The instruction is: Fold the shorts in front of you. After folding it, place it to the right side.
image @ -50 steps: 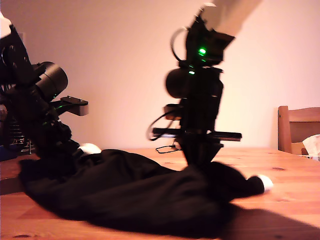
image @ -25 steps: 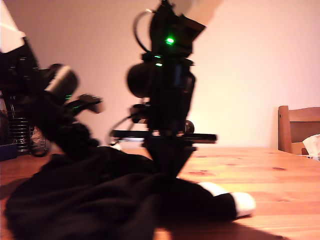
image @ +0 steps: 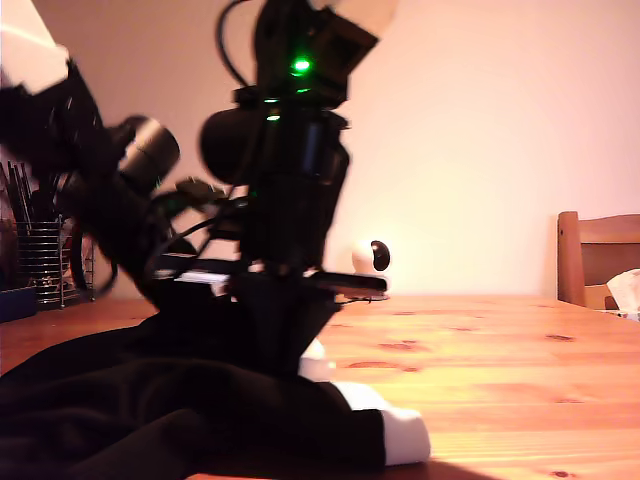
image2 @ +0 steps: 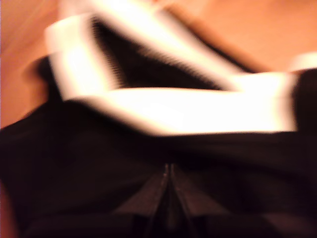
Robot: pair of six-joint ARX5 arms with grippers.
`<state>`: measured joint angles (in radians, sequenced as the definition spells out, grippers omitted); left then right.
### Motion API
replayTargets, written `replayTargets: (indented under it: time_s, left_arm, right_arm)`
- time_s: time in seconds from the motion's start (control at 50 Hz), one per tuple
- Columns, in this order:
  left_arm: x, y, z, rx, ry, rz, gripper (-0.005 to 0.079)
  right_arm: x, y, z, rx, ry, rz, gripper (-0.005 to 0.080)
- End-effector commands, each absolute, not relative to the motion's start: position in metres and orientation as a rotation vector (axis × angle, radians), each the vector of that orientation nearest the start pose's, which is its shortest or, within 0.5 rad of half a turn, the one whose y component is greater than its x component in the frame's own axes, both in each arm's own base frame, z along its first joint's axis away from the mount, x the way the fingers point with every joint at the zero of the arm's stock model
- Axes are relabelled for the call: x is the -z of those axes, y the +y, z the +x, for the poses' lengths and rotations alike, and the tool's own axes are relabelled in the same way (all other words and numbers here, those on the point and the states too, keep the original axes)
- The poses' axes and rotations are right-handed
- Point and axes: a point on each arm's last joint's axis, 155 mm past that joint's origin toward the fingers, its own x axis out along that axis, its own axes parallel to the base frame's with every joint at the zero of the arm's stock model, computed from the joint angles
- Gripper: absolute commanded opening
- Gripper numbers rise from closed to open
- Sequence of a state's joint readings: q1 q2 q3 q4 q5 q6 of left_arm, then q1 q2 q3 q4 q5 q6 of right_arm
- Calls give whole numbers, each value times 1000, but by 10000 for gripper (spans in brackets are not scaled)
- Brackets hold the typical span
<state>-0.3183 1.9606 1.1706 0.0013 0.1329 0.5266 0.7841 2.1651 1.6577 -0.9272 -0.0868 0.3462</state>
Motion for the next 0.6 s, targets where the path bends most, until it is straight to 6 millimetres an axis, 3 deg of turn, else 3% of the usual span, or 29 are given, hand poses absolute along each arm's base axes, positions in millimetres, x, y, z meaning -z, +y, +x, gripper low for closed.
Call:
replayTargets:
  time_s: [0.0, 0.14, 0.3, 0.46, 0.58]
  left_arm:
    - [-59, -181, 483, 607, 652, 550, -19]
    - [-80, -174, 473, 571, 721, 475, -19]
    - [-98, -172, 448, 575, 791, 367, -19]
    - [-119, -173, 433, 601, 806, 256, -19]
    - [-129, -167, 423, 609, 823, 210, -19]
  right_arm:
    - [-27, 315, 316, -450, 1418, -219, -11]
    - [-51, 301, 333, -455, 1350, -232, -11]
    - [-79, 288, 353, -459, 1240, -274, -11]
    - [-112, 290, 369, -479, 1120, -257, -11]
    - [-127, 289, 369, -507, 1060, -265, -11]
